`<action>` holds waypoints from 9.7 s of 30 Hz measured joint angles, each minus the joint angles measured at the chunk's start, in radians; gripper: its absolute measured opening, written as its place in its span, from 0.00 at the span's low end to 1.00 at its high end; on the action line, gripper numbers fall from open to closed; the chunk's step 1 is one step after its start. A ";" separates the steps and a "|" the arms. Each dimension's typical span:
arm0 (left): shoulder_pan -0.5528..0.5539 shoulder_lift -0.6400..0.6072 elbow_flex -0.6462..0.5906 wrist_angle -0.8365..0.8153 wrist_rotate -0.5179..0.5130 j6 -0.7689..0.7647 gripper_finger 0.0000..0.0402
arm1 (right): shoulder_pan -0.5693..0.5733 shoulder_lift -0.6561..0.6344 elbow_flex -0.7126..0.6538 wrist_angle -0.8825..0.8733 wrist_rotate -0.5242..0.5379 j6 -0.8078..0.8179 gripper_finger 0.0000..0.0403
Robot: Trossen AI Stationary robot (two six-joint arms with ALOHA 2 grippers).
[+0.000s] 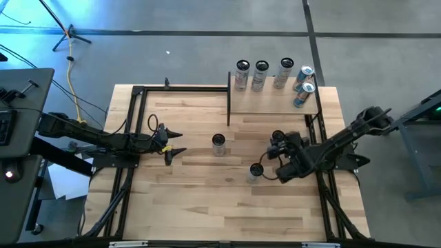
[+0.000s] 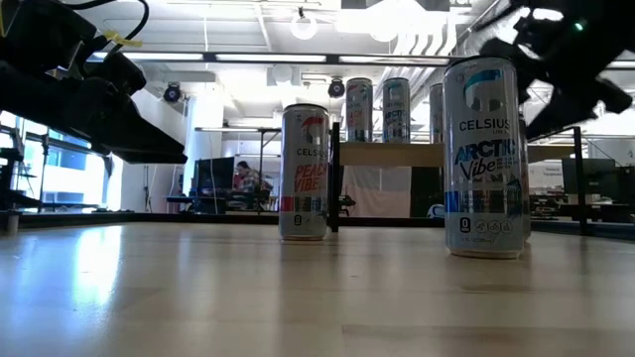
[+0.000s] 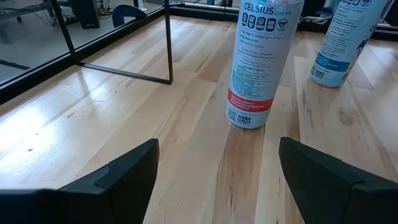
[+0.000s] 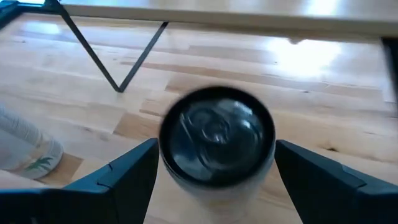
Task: Place canned beverage on shelf
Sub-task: Put the white yellow soda can on the shelf aligned with the white yellow soda can, then put the white blue soda can on the shelf aligned with the white blue soda can
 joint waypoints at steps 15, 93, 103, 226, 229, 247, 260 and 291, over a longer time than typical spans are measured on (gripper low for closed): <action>0.000 0.000 0.000 0.000 0.000 0.000 0.76 | 0.013 0.000 -0.188 0.225 0.147 -0.055 0.76; 0.000 0.000 0.000 0.000 0.000 0.000 0.76 | -0.586 -0.001 0.302 -0.103 0.395 -0.277 0.67; 0.000 0.000 0.000 0.000 0.000 0.000 0.76 | -0.609 -0.001 0.302 -0.027 0.382 -0.351 0.69; 0.000 0.000 0.000 0.000 0.000 0.000 0.76 | -0.190 0.520 0.934 -0.331 -0.903 -0.667 0.98; 0.000 0.000 0.000 0.000 0.000 0.000 0.76 | -0.202 0.520 0.915 -0.326 -0.905 -0.677 0.99; 0.000 0.000 0.000 0.000 0.000 0.000 0.76 | -0.223 0.514 0.812 -0.225 -0.949 -0.730 0.80; 0.000 0.000 0.000 0.000 0.000 0.000 0.76 | -0.221 0.473 0.812 -0.205 -0.956 -0.753 0.60; 0.000 0.000 0.000 0.000 0.000 0.000 0.76 | -0.733 0.324 1.108 -0.439 -0.944 -1.328 0.60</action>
